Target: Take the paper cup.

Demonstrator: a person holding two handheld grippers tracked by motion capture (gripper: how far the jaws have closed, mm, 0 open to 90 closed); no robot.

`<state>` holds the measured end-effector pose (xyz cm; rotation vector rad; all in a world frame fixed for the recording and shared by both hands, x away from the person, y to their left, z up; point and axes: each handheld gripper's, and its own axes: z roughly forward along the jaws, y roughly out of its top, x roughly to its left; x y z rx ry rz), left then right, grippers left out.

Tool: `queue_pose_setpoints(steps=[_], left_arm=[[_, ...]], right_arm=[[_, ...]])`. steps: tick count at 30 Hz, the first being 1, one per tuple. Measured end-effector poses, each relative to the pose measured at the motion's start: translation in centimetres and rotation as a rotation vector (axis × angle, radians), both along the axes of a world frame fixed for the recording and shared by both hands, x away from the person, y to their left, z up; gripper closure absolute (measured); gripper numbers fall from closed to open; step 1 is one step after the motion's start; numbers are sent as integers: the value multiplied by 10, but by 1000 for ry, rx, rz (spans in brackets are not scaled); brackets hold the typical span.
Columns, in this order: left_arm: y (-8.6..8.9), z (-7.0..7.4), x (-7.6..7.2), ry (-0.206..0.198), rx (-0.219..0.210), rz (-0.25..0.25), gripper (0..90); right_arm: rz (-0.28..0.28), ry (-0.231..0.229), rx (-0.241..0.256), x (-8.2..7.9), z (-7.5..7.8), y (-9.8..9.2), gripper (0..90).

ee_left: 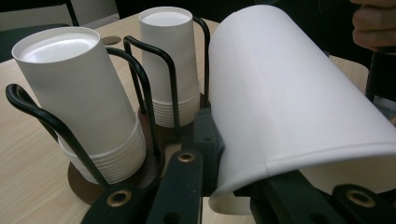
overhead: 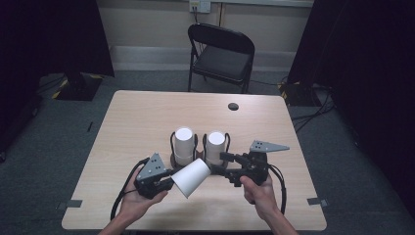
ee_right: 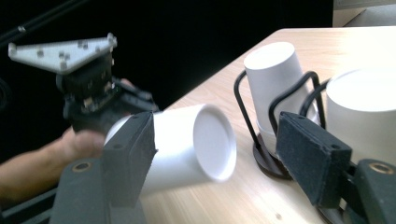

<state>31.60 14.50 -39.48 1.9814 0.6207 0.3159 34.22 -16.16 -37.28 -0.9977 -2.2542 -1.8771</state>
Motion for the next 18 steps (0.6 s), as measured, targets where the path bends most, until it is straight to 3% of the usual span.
queue_pose_setpoints(steps=[1, 2, 4, 5, 6, 8, 9, 10, 11, 12, 15, 17, 18], left_arm=[[0, 0, 0, 0, 0, 0, 849], [-2, 2, 2, -8, 32, -1, 849], [-3, 3, 3, 12, 41, -13, 849], [-3, 5, 4, 16, 61, -15, 849], [-3, 5, 6, 42, 77, -11, 848], [-4, 5, 6, 52, 88, -11, 848], [-5, 5, 8, 87, 119, -33, 848], [-5, 5, 8, 87, 119, -33, 848], [-7, 4, 9, 129, 144, -53, 847], [-9, 3, 10, 145, 161, -65, 846], [-10, 3, 12, 162, 161, -87, 846], [-13, 2, 18, 217, 184, -110, 846], [-13, 2, 18, 217, 184, -110, 846]], right_arm=[[1, -15, -21, -1, -1, -1, 265], [-10, -30, -39, -3, -1, -2, 232], [-10, -42, -53, -5, -2, -2, 217], [-19, -73, -90, -8, -4, -1, 193], [-12, -83, -106, -9, -5, -1, 190], [-4, -87, -115, -9, -7, 0, 172], [17, -90, -135, -10, -10, 2, 158], [17, -90, -135, -10, -10, 2, 158], [26, -113, -183, -12, -13, 6, 158], [29, -126, -205, -14, -15, 9, 158], [49, -155, -230, -16, -17, 15, 161], [82, -189, -246, -20, -20, 21, 159], [82, -189, -246, -20, -20, 21, 159]])
